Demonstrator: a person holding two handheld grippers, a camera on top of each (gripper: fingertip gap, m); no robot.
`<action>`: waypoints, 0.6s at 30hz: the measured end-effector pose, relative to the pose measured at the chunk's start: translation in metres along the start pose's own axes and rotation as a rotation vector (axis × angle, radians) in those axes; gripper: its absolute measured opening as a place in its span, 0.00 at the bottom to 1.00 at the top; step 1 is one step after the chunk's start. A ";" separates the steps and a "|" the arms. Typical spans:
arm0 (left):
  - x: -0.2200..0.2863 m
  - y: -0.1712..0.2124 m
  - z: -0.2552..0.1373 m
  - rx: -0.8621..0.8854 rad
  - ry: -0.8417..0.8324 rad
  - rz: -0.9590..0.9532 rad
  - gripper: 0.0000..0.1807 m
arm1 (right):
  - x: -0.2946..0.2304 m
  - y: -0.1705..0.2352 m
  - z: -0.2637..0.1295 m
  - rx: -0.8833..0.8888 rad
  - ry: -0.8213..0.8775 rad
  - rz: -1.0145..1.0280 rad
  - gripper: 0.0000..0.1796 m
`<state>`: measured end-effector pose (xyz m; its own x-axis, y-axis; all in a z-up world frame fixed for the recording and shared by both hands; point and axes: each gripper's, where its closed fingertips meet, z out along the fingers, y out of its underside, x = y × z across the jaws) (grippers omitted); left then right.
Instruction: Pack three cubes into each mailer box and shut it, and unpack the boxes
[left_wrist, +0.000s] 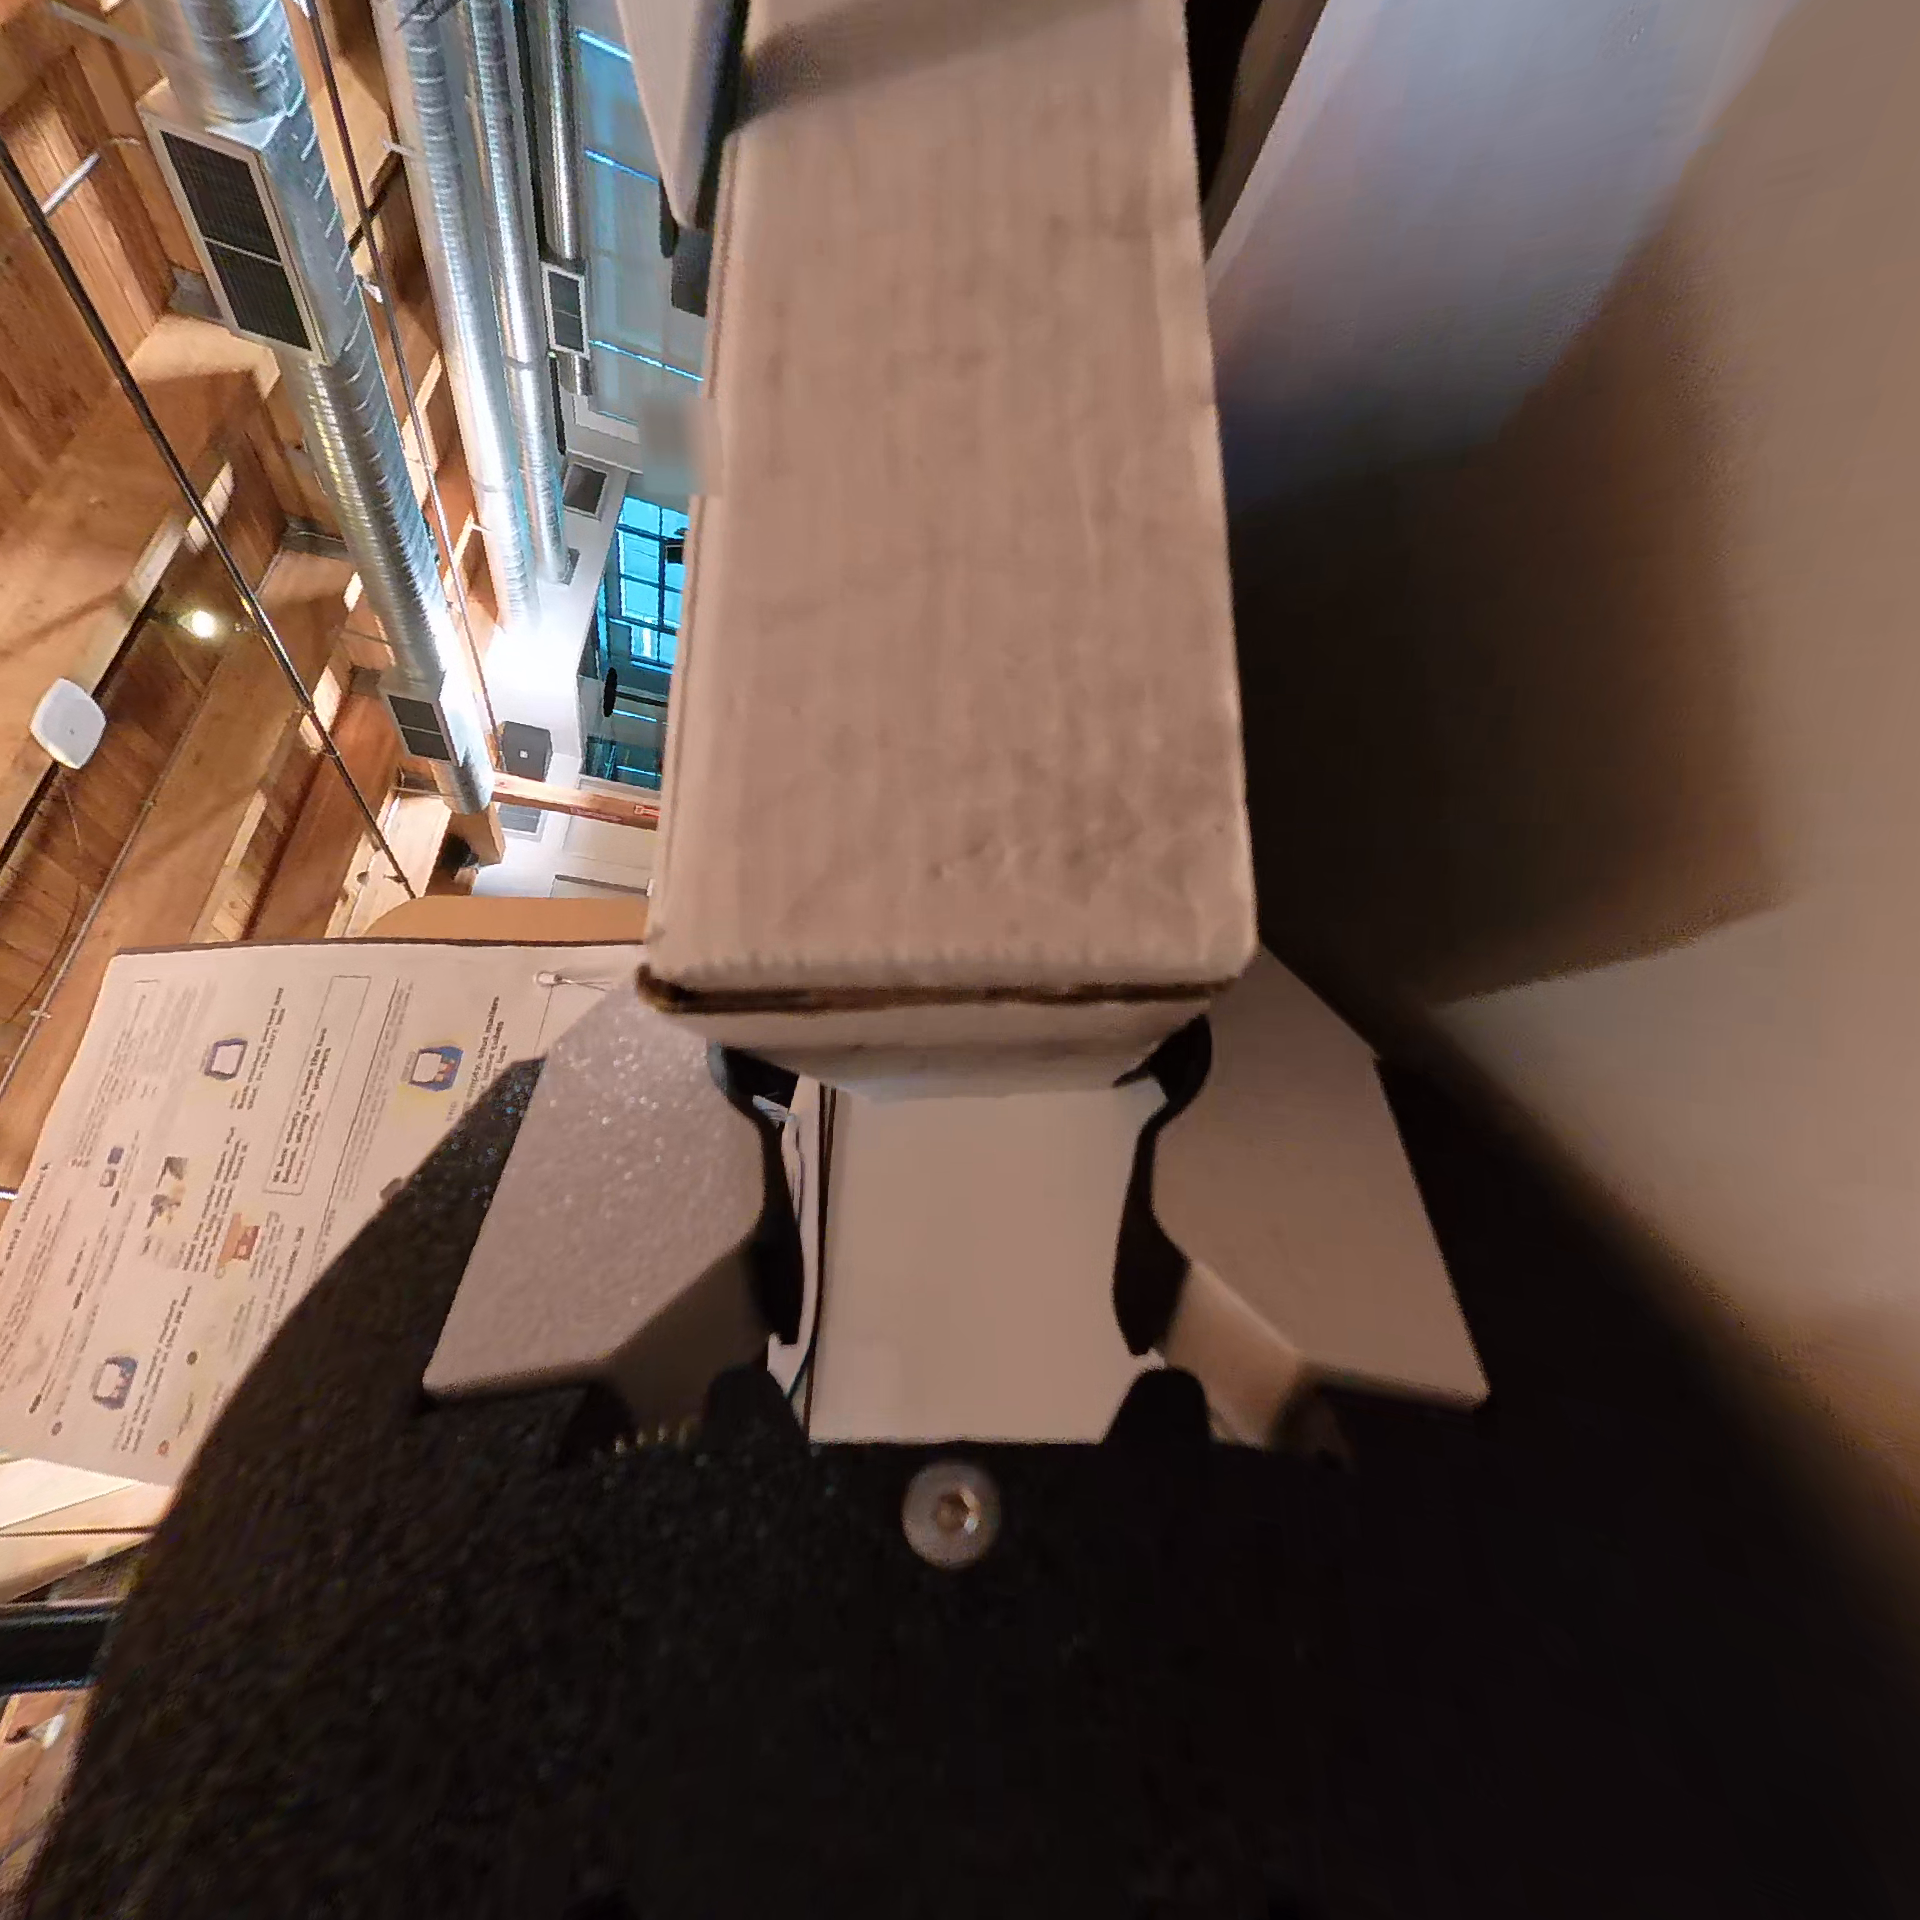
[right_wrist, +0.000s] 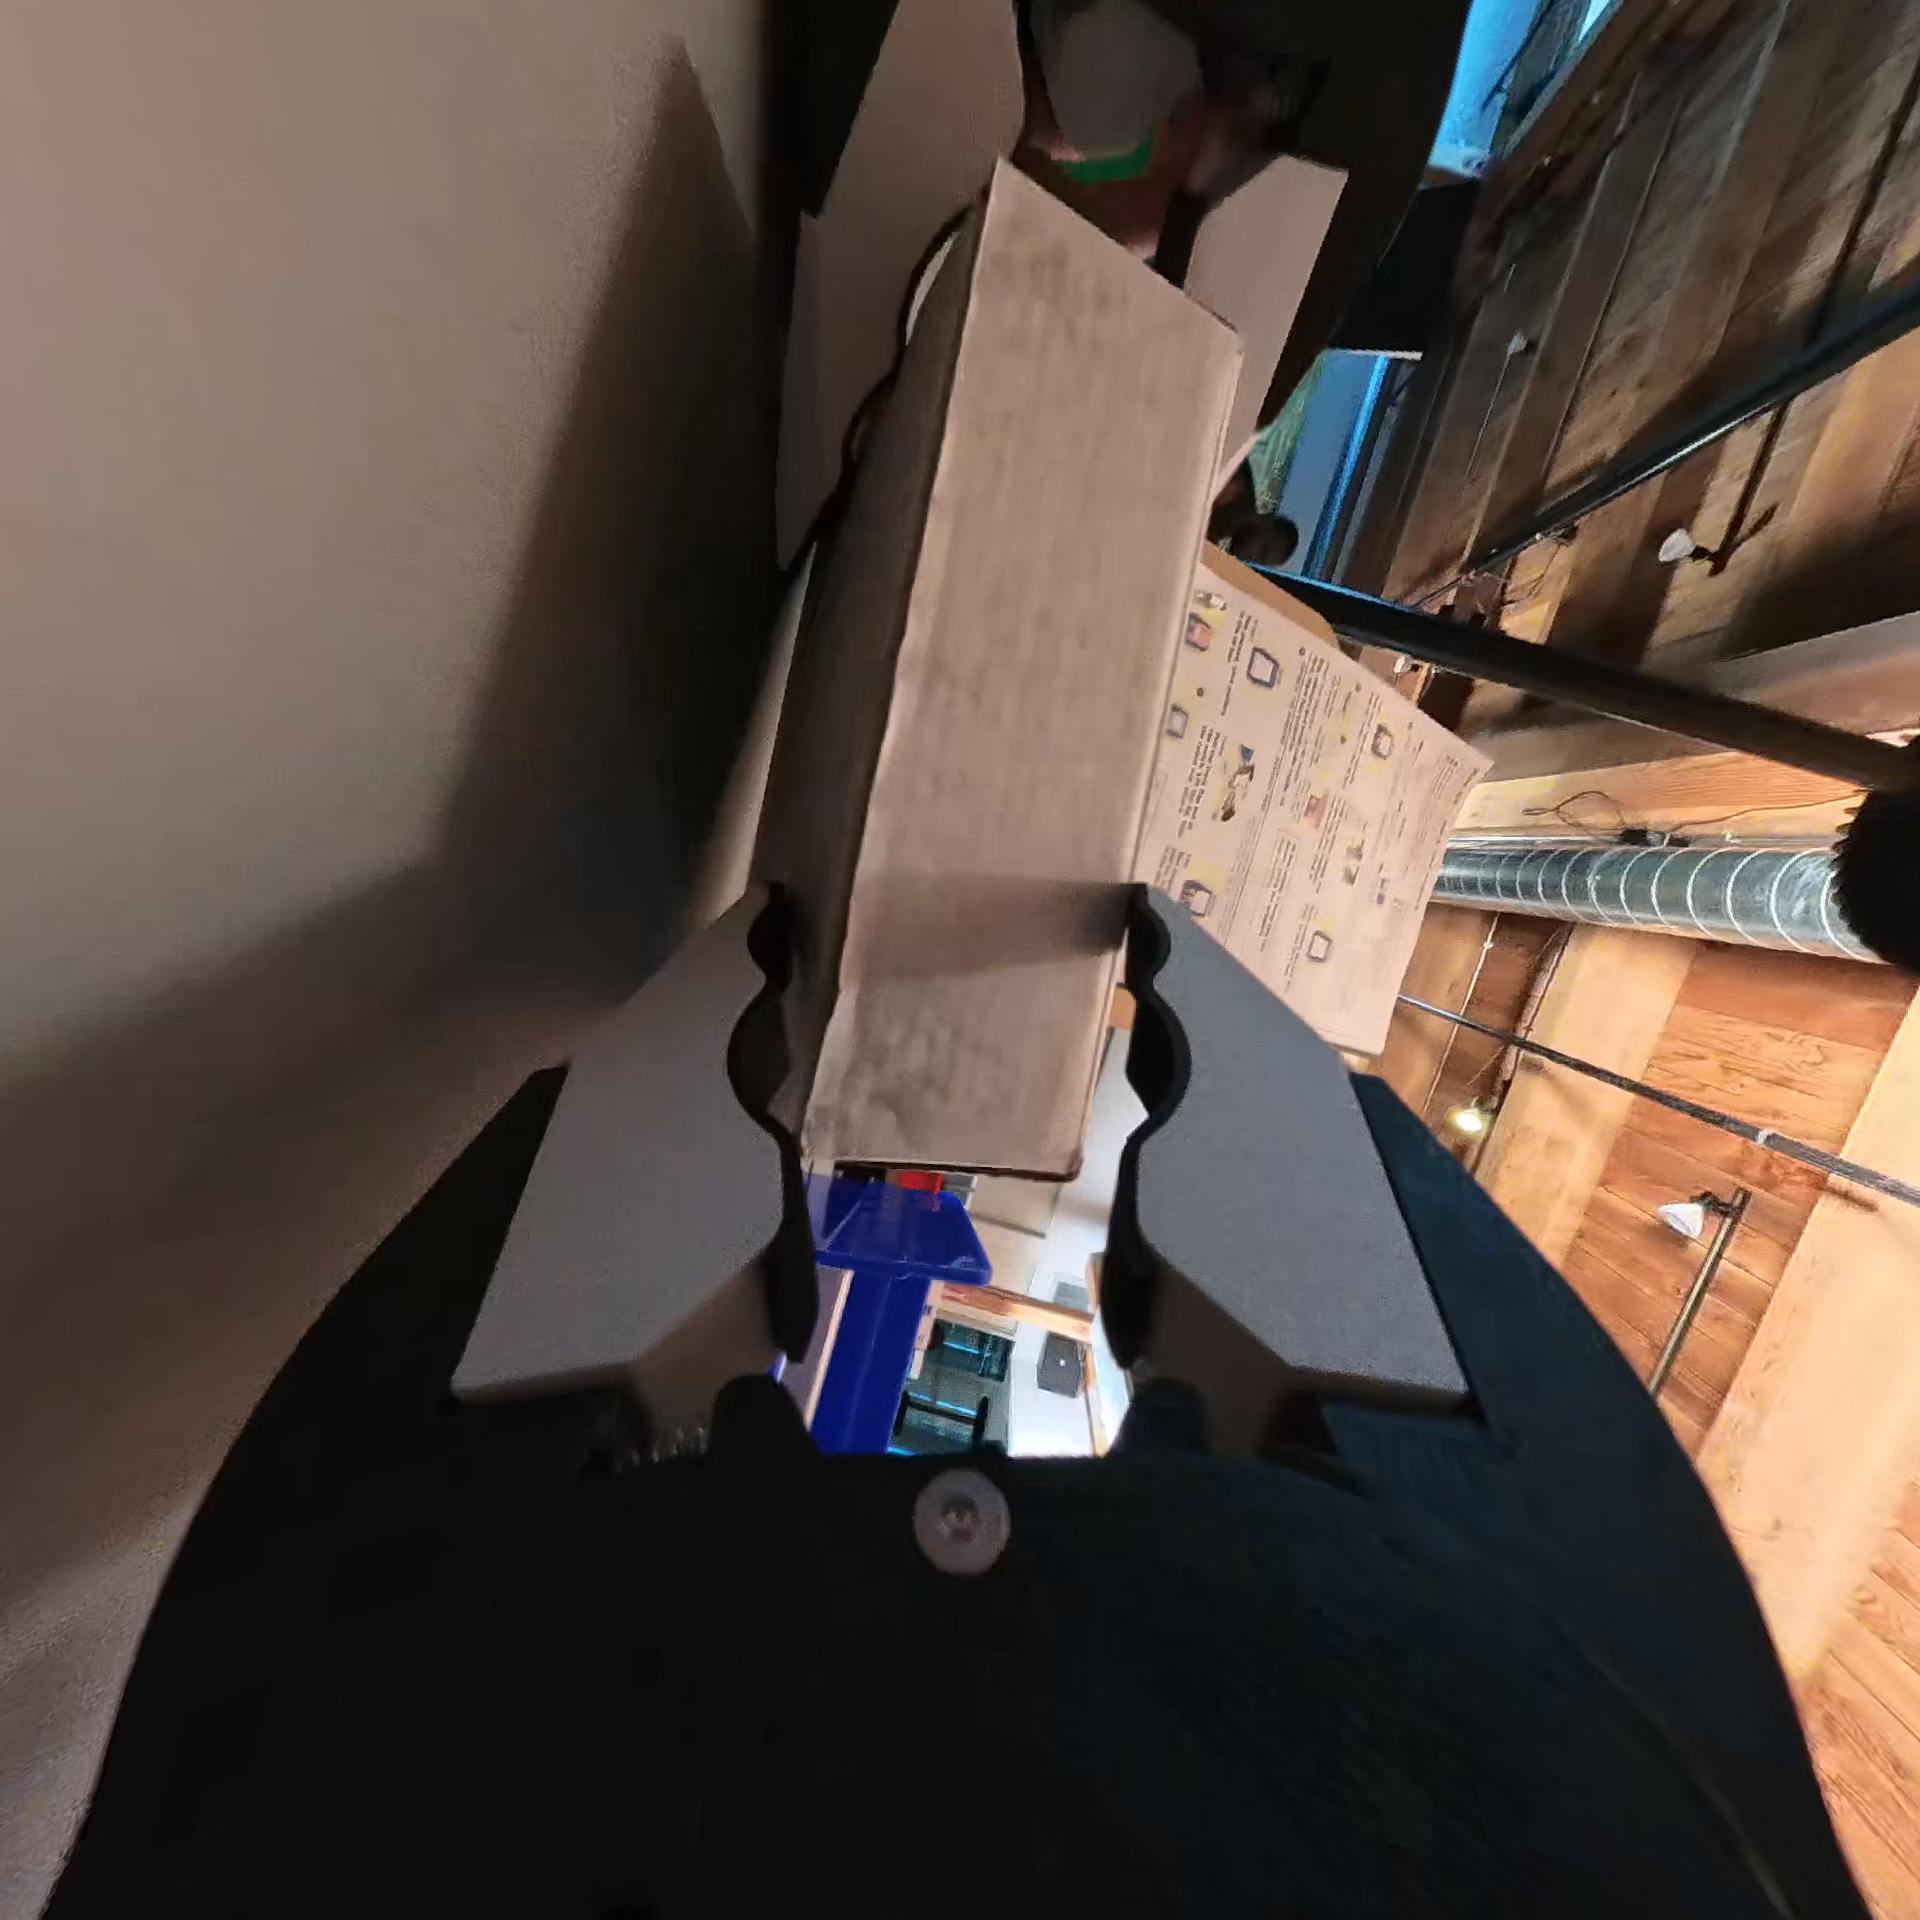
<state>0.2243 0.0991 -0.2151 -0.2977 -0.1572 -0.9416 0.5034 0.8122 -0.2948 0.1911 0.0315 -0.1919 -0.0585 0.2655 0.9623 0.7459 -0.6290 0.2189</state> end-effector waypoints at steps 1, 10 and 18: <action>0.000 0.000 0.000 -0.003 0.004 0.008 0.39 | 0.000 -0.002 -0.003 0.004 -0.003 0.005 0.35; 0.003 -0.001 0.002 -0.080 0.059 0.000 0.39 | -0.008 0.014 -0.023 -0.103 -0.129 0.012 0.32; 0.003 0.001 0.000 -0.149 0.107 -0.019 0.39 | -0.003 0.002 -0.026 -0.078 -0.011 -0.101 0.30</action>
<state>0.2238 0.0996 -0.2187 -0.3941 -0.1192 -0.9113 0.3736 0.8852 -0.2773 0.1751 0.0101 -0.1905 -0.1233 0.3384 0.9329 0.6824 -0.6536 0.3273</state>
